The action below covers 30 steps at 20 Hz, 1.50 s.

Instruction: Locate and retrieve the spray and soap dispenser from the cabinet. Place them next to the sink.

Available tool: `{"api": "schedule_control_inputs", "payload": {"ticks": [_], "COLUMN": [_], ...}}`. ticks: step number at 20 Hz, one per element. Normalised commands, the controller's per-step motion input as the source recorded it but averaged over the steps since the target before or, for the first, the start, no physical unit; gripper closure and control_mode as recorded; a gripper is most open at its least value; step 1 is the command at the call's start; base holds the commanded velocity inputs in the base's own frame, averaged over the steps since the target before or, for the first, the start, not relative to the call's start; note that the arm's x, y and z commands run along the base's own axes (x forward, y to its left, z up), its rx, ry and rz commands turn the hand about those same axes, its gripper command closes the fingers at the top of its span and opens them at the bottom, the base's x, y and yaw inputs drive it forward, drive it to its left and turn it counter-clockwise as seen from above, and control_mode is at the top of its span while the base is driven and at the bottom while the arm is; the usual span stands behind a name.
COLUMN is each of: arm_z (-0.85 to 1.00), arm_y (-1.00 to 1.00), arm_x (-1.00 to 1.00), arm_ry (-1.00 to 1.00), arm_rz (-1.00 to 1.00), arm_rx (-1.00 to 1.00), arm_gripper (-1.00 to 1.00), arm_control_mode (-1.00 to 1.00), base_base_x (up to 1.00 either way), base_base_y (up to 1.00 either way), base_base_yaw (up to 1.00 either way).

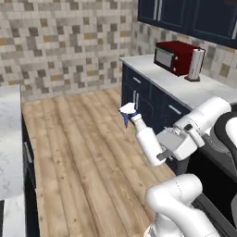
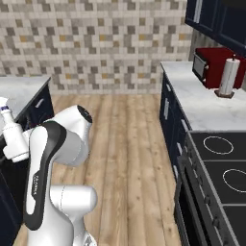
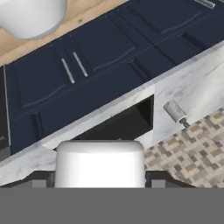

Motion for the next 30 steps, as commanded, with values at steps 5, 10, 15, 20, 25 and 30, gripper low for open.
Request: {"api": "schedule_control_inputs", "payload": {"ticks": [5, 10, 15, 20, 25, 30], "arm_z": [0.0, 0.0, 0.0, 0.0, 0.0, 0.0], "arm_y": [0.0, 0.0, 0.0, 0.0, 0.0, 0.0], "arm_x": [0.0, 0.0, 0.0, 0.0, 0.0, 0.0], "arm_ry": [0.0, 0.0, 0.0, 0.0, 0.0, 0.0], "arm_rz": [0.0, 0.0, 0.0, 0.0, 0.0, 0.0], "arm_rx": [0.0, 0.0, 0.0, 0.0, 0.0, 0.0], "arm_gripper": [1.0, 1.0, 1.0, 1.0, 1.0, 1.0], "arm_control_mode": [1.0, 1.0, 1.0, 1.0, 1.0, 1.0], "base_base_x": [0.0, 0.01, 0.08, 0.0, 0.03, 0.08], "base_base_y": [0.07, 0.07, 0.08, 0.04, 0.05, 0.04], "base_base_yaw": [0.5, 0.5, 0.5, 0.5, 0.5, 0.5]}}
